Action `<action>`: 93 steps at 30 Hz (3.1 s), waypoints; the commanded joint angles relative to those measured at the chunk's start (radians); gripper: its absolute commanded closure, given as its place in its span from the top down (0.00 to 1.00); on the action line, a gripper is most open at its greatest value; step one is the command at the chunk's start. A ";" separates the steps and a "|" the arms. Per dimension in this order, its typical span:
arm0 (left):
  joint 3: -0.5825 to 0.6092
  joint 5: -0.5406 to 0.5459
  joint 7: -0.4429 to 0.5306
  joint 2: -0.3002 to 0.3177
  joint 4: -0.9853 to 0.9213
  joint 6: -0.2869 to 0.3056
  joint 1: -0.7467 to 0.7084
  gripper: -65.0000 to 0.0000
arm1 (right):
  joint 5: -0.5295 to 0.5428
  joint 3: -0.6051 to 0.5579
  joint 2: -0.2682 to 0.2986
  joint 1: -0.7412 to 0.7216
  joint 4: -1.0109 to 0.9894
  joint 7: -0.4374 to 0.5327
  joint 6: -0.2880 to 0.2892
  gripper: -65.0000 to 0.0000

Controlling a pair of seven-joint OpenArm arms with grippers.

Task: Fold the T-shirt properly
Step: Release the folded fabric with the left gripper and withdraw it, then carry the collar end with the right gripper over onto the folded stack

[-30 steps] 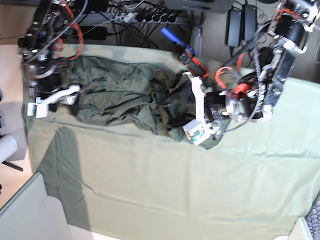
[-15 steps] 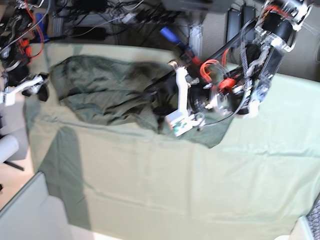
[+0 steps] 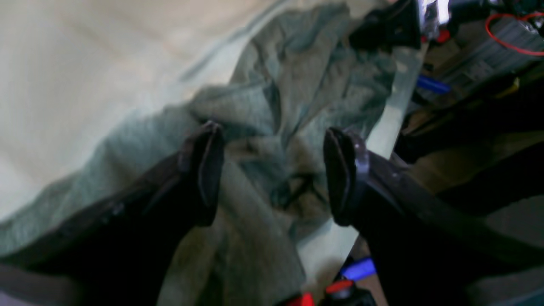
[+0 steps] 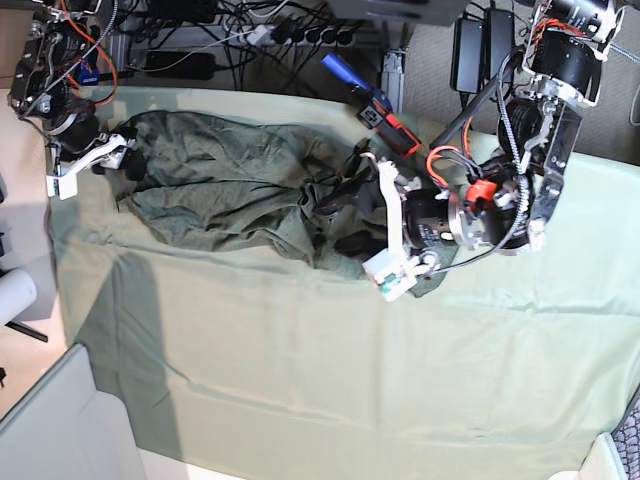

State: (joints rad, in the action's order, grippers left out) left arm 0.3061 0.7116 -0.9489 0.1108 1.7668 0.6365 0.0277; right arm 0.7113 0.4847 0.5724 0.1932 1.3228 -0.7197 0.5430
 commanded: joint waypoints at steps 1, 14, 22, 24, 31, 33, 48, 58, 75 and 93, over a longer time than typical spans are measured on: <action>-0.019 0.029 0.012 -0.005 0.016 0.015 0.017 0.61 | 0.007 0.008 0.022 -0.012 0.009 0.008 0.011 0.64; -0.128 0.100 0.005 0.039 0.016 0.015 0.016 0.61 | -0.048 0.008 -0.010 -0.055 -0.013 0.062 0.011 0.64; -0.130 0.096 -0.021 0.042 0.016 0.015 0.016 0.61 | -0.050 -0.013 -0.011 -0.101 -0.056 0.050 0.011 0.63; -0.135 0.083 -0.029 0.043 0.016 0.016 0.016 0.61 | -0.049 -0.016 -0.011 -0.101 -0.056 0.025 0.011 0.51; -0.172 0.084 -0.019 0.092 0.016 0.015 0.016 0.61 | -0.008 -0.016 -0.011 -0.098 -0.056 0.024 0.011 0.00; -0.208 0.084 -0.020 0.099 0.016 0.015 0.016 0.61 | 0.017 -0.016 -0.011 -0.099 -0.056 0.028 0.011 0.00; -0.277 0.023 0.013 0.246 0.016 0.018 -0.096 0.61 | 0.145 -0.006 -0.082 -0.099 0.145 -0.034 0.015 0.00; -0.277 0.003 0.039 0.374 0.013 0.017 -0.150 0.61 | 0.130 -0.048 -0.423 -0.101 0.448 -0.062 0.014 0.00; -0.278 0.076 0.017 0.424 0.013 0.015 -0.150 0.61 | -0.065 -0.448 -0.723 -0.124 0.500 0.032 0.014 0.00; -0.277 0.139 0.016 0.421 0.013 0.015 -0.151 0.61 | -0.213 -0.644 -0.723 -0.135 0.491 0.065 0.015 0.60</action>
State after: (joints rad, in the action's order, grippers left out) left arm 0.0345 0.8314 -0.9463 0.5205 1.7664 0.6407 -0.1352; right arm 0.4717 -0.1543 -0.1440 0.0696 1.7977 -0.6846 0.5495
